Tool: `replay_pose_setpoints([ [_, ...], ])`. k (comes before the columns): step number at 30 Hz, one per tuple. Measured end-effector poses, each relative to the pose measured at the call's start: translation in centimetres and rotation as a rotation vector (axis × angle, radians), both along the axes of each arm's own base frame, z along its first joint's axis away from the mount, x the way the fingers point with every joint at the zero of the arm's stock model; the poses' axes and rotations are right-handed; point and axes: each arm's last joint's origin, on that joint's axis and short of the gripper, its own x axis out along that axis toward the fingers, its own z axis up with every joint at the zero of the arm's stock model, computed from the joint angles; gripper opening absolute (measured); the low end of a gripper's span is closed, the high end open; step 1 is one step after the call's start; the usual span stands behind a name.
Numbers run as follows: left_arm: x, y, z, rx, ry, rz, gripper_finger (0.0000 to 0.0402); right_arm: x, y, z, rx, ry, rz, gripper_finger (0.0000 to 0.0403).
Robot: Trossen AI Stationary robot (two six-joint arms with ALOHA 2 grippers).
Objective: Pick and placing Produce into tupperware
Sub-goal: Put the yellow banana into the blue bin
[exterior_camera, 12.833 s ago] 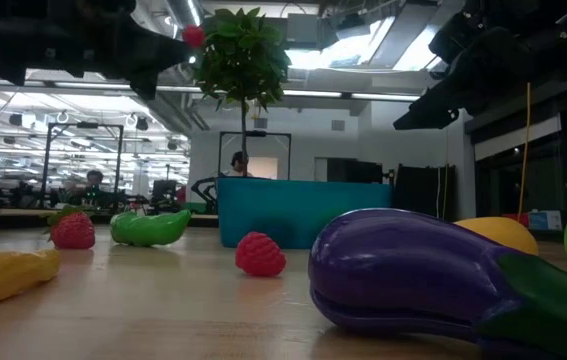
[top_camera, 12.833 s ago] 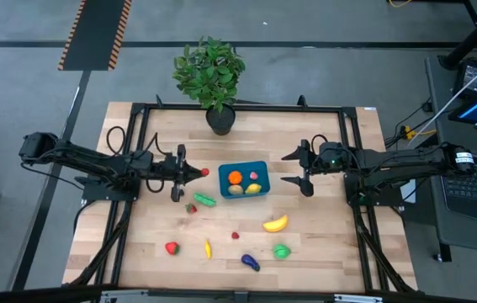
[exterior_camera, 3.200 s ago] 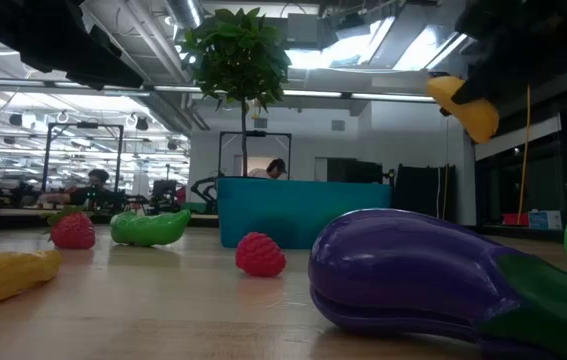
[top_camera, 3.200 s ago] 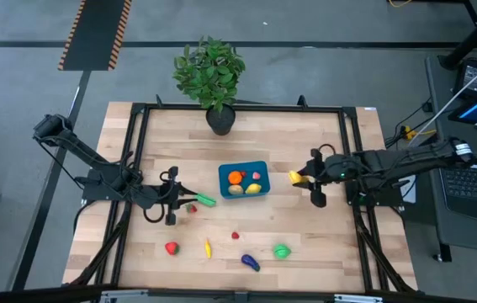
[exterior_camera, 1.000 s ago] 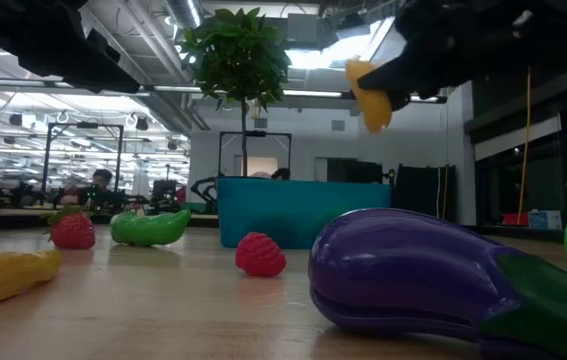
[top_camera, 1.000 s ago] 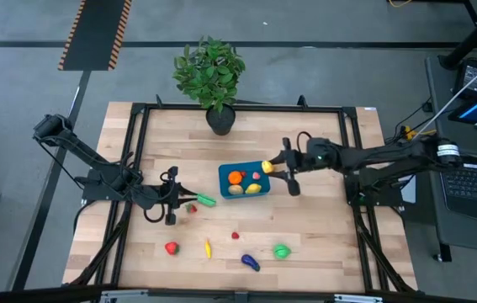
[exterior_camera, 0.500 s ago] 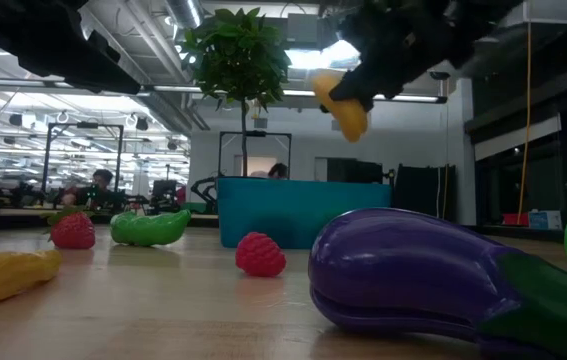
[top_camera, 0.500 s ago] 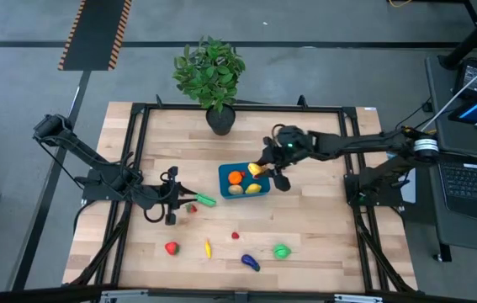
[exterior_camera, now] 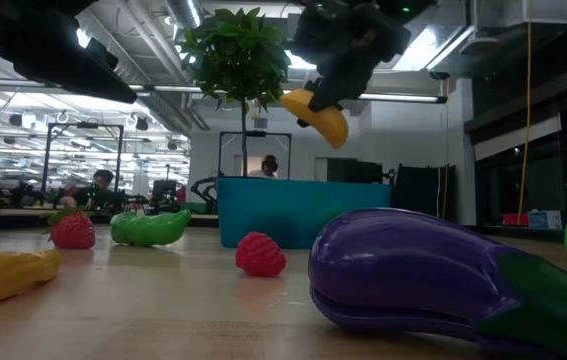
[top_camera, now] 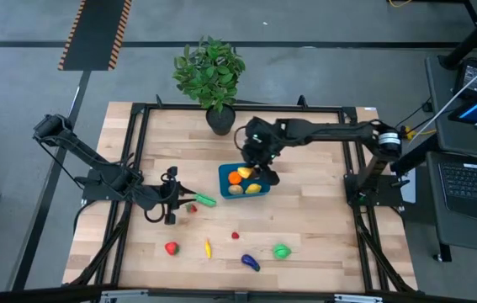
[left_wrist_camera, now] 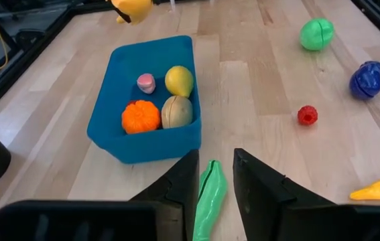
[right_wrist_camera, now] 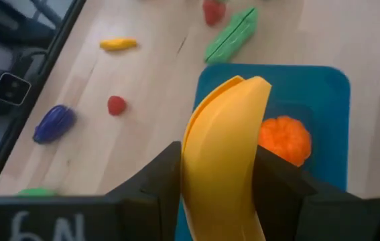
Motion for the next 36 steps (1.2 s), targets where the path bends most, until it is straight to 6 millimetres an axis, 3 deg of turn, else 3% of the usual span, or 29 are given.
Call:
replay_pose_setpoints([
  [7, 0.0, 0.0, 0.0, 0.0, 0.002, 0.001, 0.0069, 1.1, -0.2, -0.2, 0.006, 0.079, 0.02, 0.0147],
  [22, 0.0, 0.0, -0.1, 0.003, 0.007, 0.001, 0.0035, 2.4, -0.6, -4.1, 0.023, 0.174, 0.016, 0.0147],
  [36, -0.1, 0.0, -0.1, 0.007, 0.015, 0.001, 0.0008, 2.4, -0.8, -5.8, -0.038, 0.28, -0.054, 0.0147],
])
